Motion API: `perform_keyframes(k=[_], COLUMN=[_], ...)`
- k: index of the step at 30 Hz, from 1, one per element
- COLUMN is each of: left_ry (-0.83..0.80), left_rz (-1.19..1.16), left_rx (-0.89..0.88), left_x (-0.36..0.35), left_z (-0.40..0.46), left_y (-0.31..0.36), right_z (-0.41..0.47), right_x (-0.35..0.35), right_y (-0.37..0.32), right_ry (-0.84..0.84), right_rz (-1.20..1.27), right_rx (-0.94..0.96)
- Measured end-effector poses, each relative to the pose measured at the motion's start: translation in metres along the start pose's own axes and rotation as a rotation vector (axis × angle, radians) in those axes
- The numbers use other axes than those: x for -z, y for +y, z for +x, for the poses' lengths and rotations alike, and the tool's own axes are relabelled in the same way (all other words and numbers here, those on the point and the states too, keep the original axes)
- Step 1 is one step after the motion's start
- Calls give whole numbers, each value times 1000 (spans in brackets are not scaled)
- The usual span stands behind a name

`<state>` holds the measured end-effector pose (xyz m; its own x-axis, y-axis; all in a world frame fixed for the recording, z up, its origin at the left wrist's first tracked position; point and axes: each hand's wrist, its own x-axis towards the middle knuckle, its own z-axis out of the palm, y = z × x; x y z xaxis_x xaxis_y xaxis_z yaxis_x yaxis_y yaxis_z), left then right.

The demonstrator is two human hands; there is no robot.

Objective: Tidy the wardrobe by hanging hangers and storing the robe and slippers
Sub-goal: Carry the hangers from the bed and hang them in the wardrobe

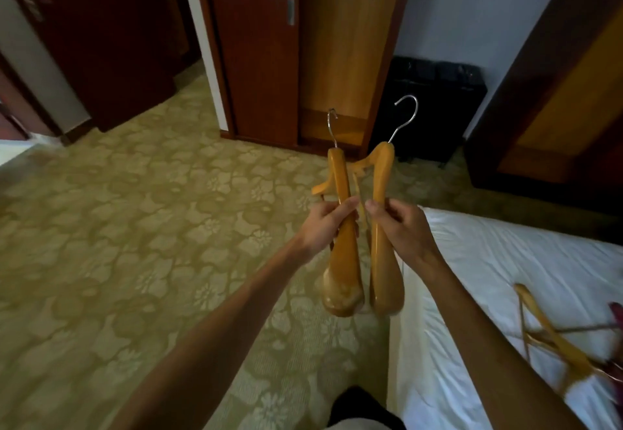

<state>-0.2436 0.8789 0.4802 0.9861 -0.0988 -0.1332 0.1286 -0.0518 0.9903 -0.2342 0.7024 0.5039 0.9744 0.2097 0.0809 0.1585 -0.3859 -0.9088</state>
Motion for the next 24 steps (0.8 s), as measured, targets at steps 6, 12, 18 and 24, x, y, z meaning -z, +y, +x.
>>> perform_keyframes(k=[6,12,18,24], left_ry=[-25,-46,-17,64], left_rz=[6,39,49,27], left_rx=[-5,-11,7,0], left_x=[22,60,108,172], left_z=[122,283,426,538], left_y=[-1,18,57,77], right_z=[114,271,434,576], right_x=[6,14,11,-12], right_y=[36,61,55,56], right_ry=[35,38,7,-69], right_rz=[-4,4,34,16], right_rx=[-60,-72,-51,-25])
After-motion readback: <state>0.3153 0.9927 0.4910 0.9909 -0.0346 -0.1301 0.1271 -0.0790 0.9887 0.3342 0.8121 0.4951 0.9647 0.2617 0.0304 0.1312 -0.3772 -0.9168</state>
